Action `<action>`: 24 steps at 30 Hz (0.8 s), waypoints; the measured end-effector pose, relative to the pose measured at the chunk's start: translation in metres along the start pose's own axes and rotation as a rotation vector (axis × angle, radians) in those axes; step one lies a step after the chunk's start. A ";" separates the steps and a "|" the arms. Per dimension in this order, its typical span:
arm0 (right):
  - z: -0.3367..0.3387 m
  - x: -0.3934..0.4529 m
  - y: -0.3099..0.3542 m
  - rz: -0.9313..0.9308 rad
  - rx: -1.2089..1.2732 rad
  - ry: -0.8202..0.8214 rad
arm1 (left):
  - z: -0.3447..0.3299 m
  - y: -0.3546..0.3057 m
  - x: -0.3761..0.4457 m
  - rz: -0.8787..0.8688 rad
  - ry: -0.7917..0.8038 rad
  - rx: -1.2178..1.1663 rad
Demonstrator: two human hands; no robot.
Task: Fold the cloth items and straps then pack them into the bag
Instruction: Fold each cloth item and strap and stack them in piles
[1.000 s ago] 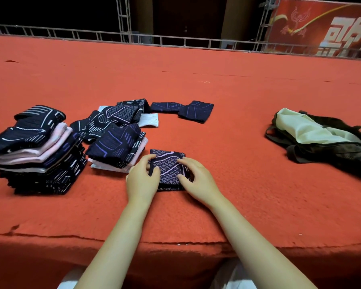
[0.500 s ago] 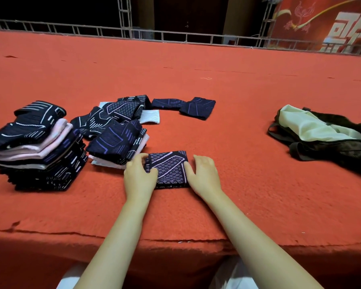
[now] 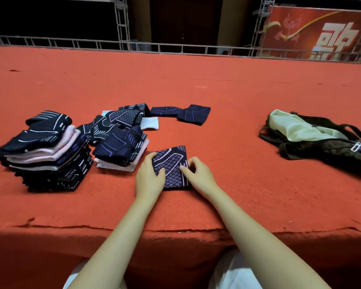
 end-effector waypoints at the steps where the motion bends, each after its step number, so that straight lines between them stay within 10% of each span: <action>1: 0.000 -0.003 0.001 -0.005 0.064 0.007 | -0.003 -0.002 -0.002 -0.021 0.024 0.006; 14: -0.041 -0.026 0.023 -0.481 0.767 0.467 | 0.029 -0.013 0.001 0.032 0.006 -0.316; 24: -0.035 -0.009 0.077 -0.406 1.339 0.484 | 0.061 -0.073 0.025 -0.130 -0.003 -0.439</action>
Point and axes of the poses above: each hand's wrist, its own x-axis towards the middle knuckle, its own z-axis out of the back of the hand, y = z × x, the point moved 10 cm from there along x, towards the middle knuckle, and after that the axes turned 13 degrees about -x, right-handed, at the moved point
